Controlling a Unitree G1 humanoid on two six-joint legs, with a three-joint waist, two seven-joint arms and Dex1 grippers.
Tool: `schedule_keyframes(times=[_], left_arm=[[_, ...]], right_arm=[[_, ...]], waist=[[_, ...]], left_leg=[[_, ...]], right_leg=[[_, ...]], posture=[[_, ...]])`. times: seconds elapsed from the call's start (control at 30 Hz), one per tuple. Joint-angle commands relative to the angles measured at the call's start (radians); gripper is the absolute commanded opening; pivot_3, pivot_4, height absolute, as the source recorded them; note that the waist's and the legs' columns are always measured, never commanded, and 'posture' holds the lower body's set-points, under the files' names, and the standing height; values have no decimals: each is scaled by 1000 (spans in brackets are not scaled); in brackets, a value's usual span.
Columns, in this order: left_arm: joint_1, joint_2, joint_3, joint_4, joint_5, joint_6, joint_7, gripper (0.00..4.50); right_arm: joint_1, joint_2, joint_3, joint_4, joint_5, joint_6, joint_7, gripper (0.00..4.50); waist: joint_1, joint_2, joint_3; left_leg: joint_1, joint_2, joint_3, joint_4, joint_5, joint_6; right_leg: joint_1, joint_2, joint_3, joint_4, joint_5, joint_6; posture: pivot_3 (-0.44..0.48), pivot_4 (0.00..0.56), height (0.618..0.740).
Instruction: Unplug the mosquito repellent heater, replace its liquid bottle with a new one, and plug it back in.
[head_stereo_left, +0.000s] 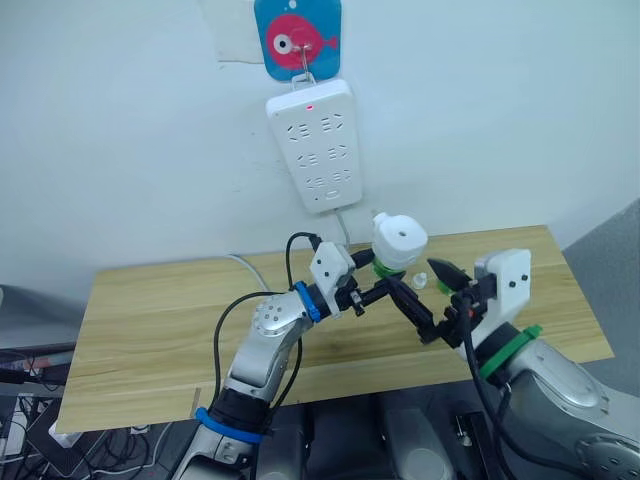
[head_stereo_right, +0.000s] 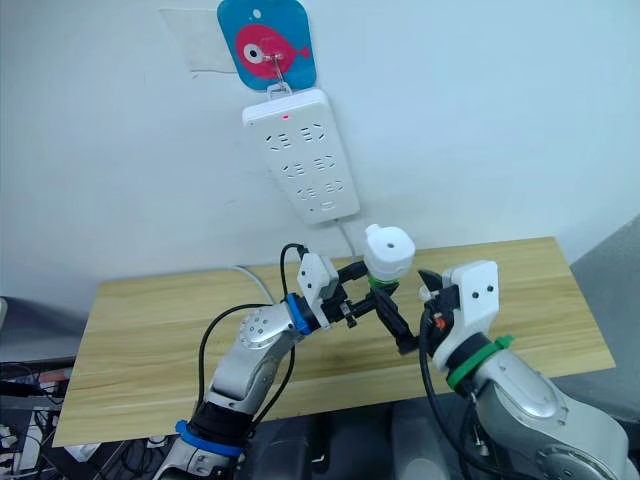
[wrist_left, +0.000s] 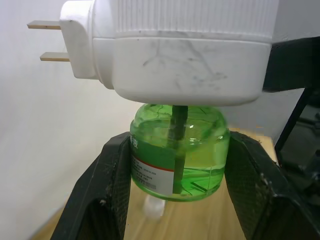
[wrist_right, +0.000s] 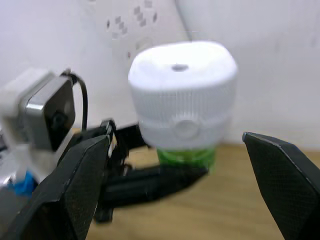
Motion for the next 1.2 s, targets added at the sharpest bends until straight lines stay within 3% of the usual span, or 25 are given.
schedule_keyframes(times=[0.03, 0.57, 0.67, 0.77, 0.97, 1.2], left_arm=[[10, -11, -11, -44, -27, -22, -2, 2282], [63, 8, -42, -109, -70, 22, -7, 2282], [65, 11, -43, -112, -73, 24, -7, 2282], [67, 11, -45, -114, -81, 31, -11, 2282], [72, 27, -61, -117, -86, 52, -27, 2282], [111, 101, 11, -198, -127, 93, -21, 4488]], right_arm=[[4, 35, 18, -13, -73, -11, 17, 4467], [-59, 143, 45, 26, -232, 25, 121, 4467], [-60, 155, 43, 29, -247, 29, 143, 3885], [-58, 166, 42, 33, -260, 31, 163, 2956], [-49, 185, 29, 34, -289, 37, 184, 2950], [-49, 200, -26, 79, -337, 28, 201, 2950]], waist=[[-6, 0, -4], [-17, 1, -14], [-17, 1, -14], [-17, 1, -14], [-17, 1, -14], [-17, 1, -14]], left_leg=[[0, 0, 0, 0, 0, 0], [0, 0, 0, 0, 0, 0], [0, 0, 0, 0, 0, 0], [0, 0, 0, 0, 0, 0], [0, 0, 0, 0, 0, 0], [1, 0, 0, 0, 0, 0]], right_leg=[[0, 0, 0, 0, 0, 0], [0, 0, 1, 0, 0, 0], [0, 0, 1, 0, 0, 0], [0, 0, 1, 0, 0, 0], [0, 0, 1, 0, 0, 0], [0, 0, 1, 1, 0, 0]], posture=[[-330, 260, 740], [-315, 264, 740], [-315, 269, 740], [-314, 272, 740], [-310, 274, 740], [-285, 279, 740]])
